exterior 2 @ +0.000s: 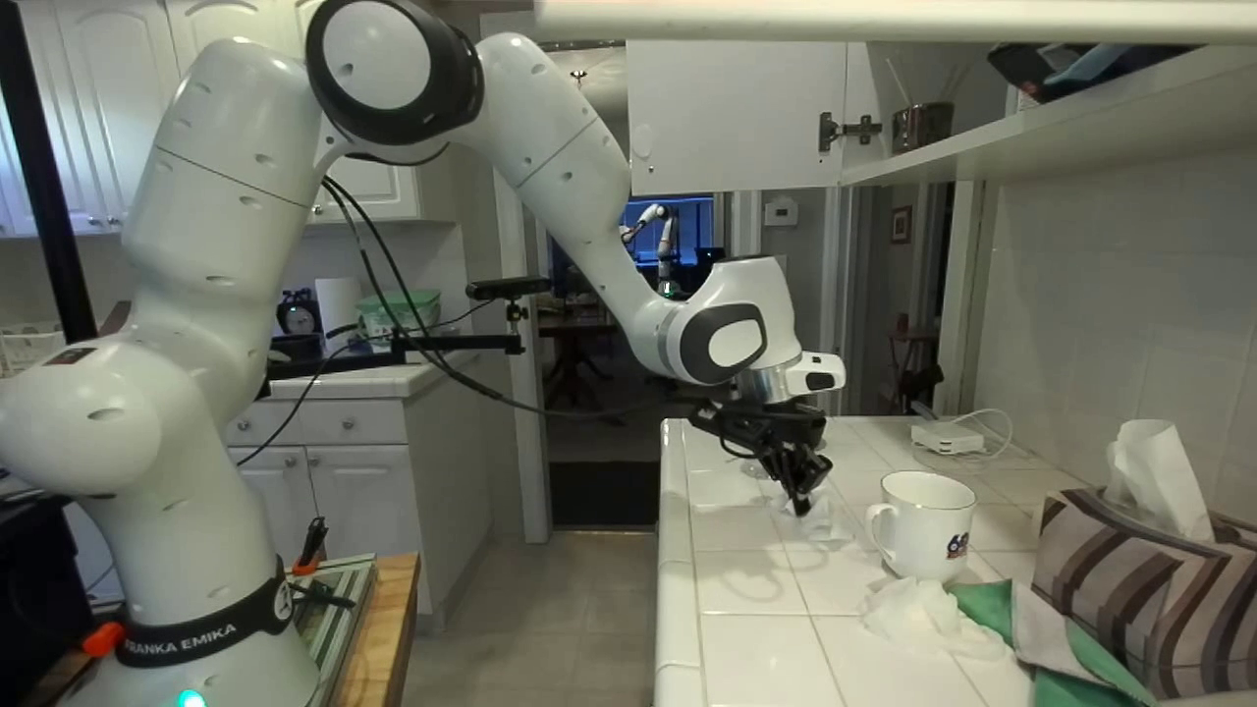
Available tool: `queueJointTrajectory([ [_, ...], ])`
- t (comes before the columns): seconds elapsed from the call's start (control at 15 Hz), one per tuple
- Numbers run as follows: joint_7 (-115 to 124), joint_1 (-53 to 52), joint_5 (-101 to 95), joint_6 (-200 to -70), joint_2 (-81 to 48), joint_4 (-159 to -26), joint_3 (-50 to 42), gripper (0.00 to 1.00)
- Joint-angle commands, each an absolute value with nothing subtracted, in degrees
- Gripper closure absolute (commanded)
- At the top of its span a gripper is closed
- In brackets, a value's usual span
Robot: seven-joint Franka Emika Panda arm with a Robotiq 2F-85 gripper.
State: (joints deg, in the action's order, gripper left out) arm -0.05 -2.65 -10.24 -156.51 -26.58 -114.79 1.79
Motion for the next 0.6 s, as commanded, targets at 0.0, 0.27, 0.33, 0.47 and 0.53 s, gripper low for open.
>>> queueJointTrajectory([
  [0.0, -13.0, 1.4, -4.4, -155.8, -30.3, -109.5, 8.8, 1.0],
  [0.27, -11.1, 2.1, -0.6, -151.2, -29.9, -108.4, 7.6, 1.0],
  [0.33, -10.2, 2.4, -0.1, -151.8, -28.9, -109.9, 7.0, 1.0],
  [0.47, -8.8, 3.0, 0.4, -154.6, -27.8, -112.4, 5.4, 1.0],
  [0.53, -7.4, 2.8, 0.0, -155.6, -27.9, -112.7, 4.1, 1.0],
])
